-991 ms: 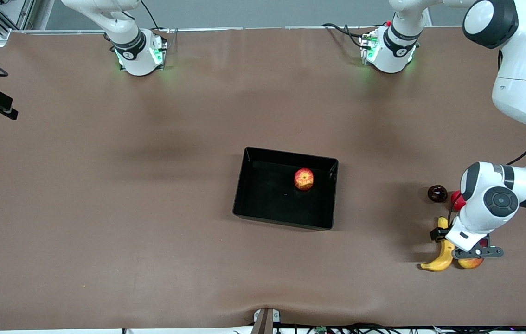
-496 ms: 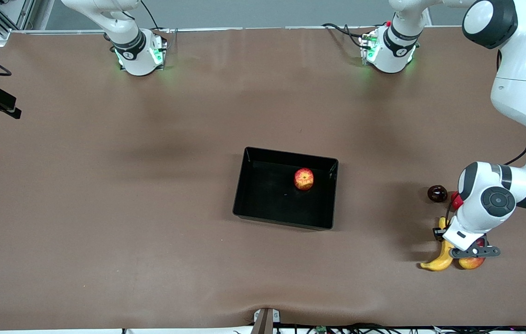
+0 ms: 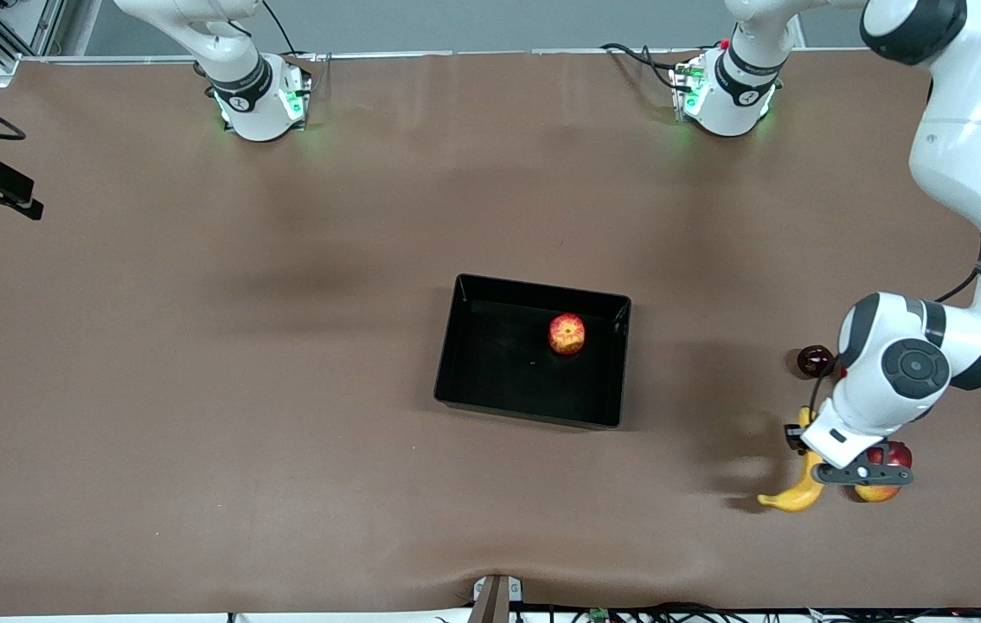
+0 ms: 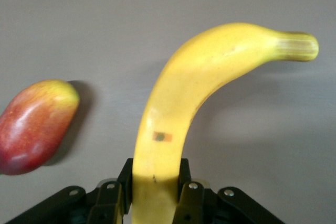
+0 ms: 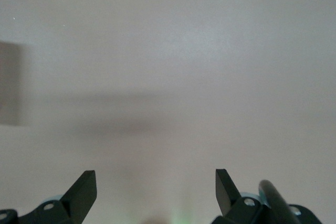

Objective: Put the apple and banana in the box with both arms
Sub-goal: 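Lift the banana with the left gripper toward the box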

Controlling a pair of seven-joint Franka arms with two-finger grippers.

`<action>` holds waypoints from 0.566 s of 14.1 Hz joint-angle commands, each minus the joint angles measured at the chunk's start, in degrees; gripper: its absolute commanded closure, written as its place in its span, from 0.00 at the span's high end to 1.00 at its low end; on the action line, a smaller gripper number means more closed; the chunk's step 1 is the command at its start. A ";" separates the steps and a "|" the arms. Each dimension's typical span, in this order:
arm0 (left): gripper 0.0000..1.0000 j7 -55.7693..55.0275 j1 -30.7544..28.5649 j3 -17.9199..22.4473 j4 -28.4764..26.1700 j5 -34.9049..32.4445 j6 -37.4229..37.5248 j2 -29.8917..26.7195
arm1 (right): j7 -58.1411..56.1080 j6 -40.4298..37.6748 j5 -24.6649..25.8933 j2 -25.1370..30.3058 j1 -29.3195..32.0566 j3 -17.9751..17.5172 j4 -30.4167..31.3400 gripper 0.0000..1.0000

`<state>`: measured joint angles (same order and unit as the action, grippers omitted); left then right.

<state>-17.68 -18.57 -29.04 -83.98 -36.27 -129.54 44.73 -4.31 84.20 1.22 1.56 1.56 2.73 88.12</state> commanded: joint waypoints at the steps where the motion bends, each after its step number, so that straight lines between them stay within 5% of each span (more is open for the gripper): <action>1: 0.00 -0.60 0.28 -7.06 -1.19 -1.00 7.52 -5.17 | -0.62 1.48 0.10 3.10 0.29 -0.62 3.45 1.00; 5: 0.00 -4.18 0.98 -17.34 -1.36 -0.30 14.92 -7.47 | -0.62 5.26 0.10 5.04 0.20 -0.62 5.75 1.00; 8: 0.00 -19.79 7.37 -20.44 -1.19 -0.21 16.25 -7.03 | -0.53 5.01 0.10 4.77 -0.68 -0.53 4.69 1.00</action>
<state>-29.31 -15.01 -48.60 -84.76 -36.19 -114.35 38.07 -4.41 88.57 1.21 4.52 1.34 2.46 91.44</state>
